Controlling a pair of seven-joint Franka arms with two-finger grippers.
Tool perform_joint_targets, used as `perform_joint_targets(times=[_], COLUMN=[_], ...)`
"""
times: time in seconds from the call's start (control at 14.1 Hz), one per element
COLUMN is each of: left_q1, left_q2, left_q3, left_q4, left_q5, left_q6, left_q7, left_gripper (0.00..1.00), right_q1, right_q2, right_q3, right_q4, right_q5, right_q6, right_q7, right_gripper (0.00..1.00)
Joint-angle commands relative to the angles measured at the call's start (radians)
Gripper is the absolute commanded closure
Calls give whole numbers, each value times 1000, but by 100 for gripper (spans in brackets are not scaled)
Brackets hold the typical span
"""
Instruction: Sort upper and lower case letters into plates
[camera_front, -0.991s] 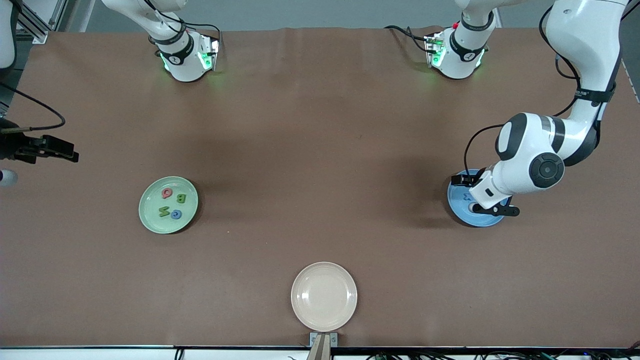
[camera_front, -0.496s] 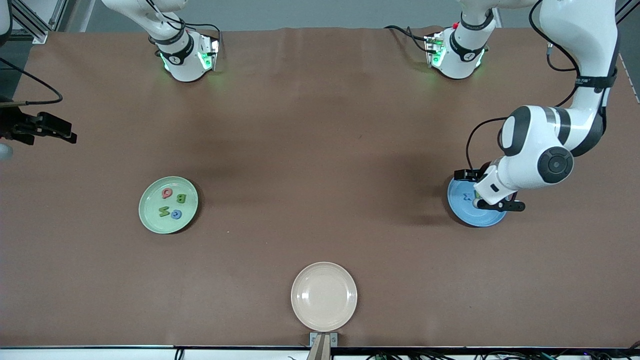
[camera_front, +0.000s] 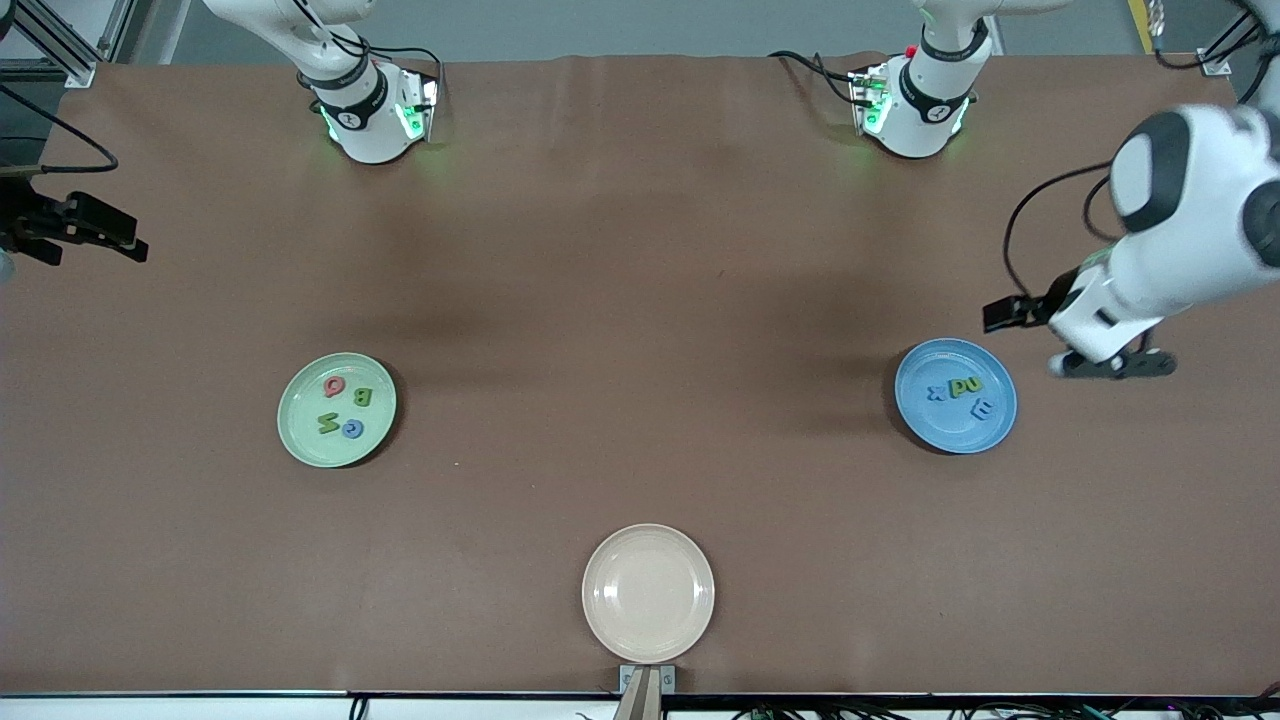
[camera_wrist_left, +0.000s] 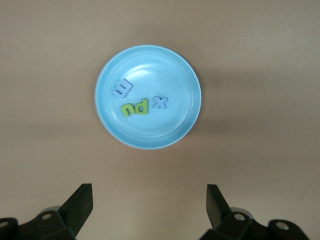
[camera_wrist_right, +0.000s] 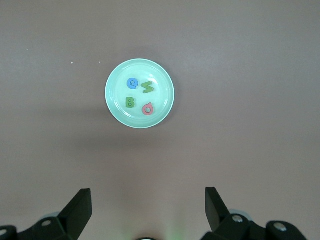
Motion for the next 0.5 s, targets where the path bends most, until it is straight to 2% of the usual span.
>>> perform_joint_targets(times=[0.0,0.14,0.42], left_q1=[3,3,26], left_q2=[-57,-45,-50], left_q3=[-1,2,5], left_q4=[55,171,279], left_q5=[-11,-9,-9], left_q6=[-78,-153,-213], left_q7=[6,9,9], left_gripper=[0,0,0], right_q1=[-2,-2,-2], right_q2=[-48,-47,-61], right_q3=[2,2,5], right_q4=[-42,-34,-20], right_q5=[10,10,9], right_q6=[18,21,29], right_q7=[-6,-7,-7], right_gripper=[0,0,0])
